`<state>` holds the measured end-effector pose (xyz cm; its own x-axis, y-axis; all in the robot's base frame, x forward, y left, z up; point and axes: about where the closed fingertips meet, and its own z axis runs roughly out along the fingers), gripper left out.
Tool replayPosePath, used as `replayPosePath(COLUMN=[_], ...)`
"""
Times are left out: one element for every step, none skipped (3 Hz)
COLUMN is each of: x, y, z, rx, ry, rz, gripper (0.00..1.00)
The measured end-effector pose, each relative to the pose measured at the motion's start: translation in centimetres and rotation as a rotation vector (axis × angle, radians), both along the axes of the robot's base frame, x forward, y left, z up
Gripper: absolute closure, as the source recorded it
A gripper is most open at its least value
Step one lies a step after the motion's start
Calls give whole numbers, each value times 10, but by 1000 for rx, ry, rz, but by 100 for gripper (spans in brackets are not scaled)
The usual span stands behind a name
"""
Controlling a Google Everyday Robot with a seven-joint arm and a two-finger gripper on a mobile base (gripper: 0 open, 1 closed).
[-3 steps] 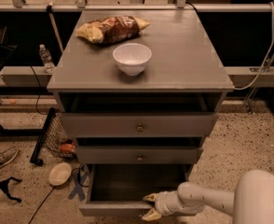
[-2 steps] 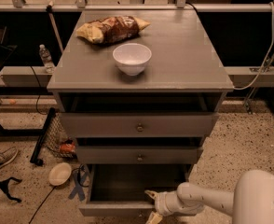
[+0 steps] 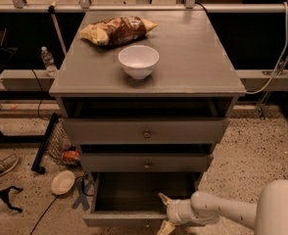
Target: Open bottom drawer
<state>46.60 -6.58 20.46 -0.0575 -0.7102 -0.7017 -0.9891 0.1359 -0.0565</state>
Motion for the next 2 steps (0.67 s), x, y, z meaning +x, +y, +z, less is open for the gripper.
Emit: replayPosePath(x=[5, 16], y=[-29, -68], z=[28, 56], rx=[-17, -48], ry=[-64, -111], rz=[-50, -126], gripper=[0, 0])
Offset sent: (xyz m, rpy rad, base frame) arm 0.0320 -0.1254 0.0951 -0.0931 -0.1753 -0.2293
